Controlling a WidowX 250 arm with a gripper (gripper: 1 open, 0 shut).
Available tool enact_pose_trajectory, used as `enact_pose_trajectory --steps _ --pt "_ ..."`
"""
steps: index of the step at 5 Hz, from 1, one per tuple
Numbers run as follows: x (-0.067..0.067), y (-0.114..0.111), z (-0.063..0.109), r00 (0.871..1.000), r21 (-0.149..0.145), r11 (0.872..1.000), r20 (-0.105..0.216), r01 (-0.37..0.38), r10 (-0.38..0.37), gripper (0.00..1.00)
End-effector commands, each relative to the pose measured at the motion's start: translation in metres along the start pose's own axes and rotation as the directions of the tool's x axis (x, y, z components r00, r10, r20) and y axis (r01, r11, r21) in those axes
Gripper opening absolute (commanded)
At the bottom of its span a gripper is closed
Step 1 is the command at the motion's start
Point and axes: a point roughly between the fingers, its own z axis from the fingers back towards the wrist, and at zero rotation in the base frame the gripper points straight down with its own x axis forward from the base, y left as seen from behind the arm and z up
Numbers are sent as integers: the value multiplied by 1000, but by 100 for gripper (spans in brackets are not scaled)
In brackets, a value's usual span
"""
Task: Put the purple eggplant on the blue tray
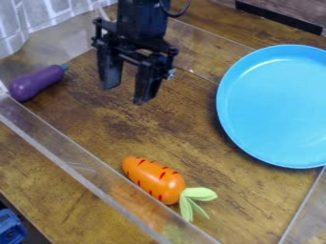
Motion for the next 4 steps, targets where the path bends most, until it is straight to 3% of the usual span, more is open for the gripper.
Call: enact_pose_trajectory --steps 1,4 --pt "2 8 7 999 7 1000 46 -9 9 100" --pt "-5 43 -17 985 32 985 31 170 -171 100"
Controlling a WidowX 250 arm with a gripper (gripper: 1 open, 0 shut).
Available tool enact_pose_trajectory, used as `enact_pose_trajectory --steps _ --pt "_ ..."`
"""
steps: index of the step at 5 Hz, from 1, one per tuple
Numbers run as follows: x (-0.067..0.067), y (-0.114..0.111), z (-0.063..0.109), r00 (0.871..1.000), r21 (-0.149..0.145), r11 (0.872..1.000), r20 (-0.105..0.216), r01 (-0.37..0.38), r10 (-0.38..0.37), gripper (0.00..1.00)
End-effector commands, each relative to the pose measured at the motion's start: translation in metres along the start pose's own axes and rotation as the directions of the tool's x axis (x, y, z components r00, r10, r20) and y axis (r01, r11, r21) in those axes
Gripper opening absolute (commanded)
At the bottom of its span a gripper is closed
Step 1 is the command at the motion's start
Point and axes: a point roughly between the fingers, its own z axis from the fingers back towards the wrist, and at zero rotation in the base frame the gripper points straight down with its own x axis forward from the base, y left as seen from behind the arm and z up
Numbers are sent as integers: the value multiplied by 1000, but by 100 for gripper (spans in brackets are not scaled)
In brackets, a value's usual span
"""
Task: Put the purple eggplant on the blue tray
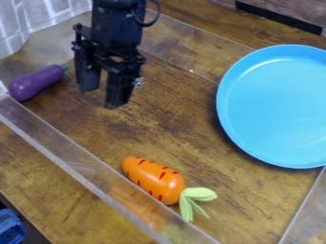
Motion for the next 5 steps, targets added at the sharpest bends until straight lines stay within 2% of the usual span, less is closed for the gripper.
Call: enact_pose_trajectory --steps 1,2,3,4,5 --pt "-7 11 -2 999 15 999 25 28 -28 100" --pt "-11 16 -8 998 22 998 23 57 -58 100" --pt "-11 15 -14 999 34 998 25 45 -45 100" --pt "-7 12 -21 999 45 998 28 31 -32 100" --pt "-2 20 -32 997 65 996 38 64 -67 100"
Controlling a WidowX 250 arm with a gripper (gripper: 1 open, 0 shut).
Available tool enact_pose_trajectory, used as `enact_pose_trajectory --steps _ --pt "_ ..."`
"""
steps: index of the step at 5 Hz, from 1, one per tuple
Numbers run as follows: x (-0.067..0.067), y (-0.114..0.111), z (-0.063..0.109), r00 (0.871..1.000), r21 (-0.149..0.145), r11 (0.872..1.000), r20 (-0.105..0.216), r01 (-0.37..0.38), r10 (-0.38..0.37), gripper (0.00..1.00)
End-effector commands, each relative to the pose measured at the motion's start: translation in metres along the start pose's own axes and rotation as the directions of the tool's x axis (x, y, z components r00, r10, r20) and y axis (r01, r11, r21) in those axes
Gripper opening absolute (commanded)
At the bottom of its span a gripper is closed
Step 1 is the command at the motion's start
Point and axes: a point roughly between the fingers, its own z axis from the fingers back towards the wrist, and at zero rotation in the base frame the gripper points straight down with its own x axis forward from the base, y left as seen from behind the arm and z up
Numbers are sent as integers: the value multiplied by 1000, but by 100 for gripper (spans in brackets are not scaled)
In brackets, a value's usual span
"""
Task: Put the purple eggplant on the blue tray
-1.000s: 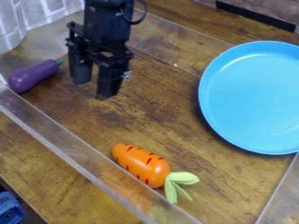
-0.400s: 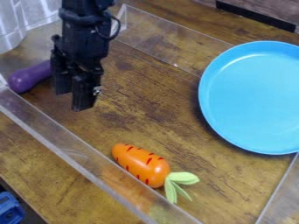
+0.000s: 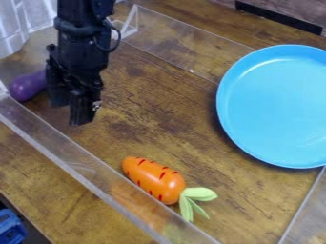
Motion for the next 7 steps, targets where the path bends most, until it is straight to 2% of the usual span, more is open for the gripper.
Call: enact_pose_trajectory --steps 1,2,3,4,6,7 --pt "11 10 -7 998 40 998 43 45 -47 100" --pt "10 17 -19 998 55 998 60 27 -30 100" --pt "11 22 -20 996 71 997 85 2 -8 100" --pt "16 8 -7 995 84 996 96 3 -11 0" --pt "24 -21 16 993 98 995 114 9 -20 0" --pt "28 -17 31 990 97 992 125 -83 70 0"
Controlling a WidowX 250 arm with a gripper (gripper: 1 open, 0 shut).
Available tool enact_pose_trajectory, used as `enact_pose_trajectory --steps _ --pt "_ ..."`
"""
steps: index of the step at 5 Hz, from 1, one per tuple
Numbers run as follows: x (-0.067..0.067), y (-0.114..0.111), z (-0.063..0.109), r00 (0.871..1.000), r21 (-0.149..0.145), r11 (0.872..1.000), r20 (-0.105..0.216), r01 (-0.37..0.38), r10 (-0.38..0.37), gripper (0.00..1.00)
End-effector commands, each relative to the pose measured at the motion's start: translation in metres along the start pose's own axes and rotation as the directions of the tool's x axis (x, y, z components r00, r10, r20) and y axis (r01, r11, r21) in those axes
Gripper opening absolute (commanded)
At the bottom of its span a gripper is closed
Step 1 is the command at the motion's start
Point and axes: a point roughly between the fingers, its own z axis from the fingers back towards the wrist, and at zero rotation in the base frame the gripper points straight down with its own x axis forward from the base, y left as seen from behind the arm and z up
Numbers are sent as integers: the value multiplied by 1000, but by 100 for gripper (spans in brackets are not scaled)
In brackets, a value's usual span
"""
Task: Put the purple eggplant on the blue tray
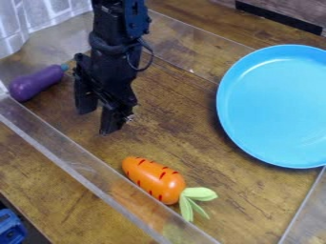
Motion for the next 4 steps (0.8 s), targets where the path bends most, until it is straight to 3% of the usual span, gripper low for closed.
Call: enact_pose_trajectory --steps 1,2,3,4 --pt "9 10 30 997 28 999 74 -36 34 0" --pt "9 15 39 995 36 997 74 -64 61 0" --pt "10 31 37 996 69 997 90 20 -26 100" --pt "12 43 30 988 94 990 99 105 -114 100"
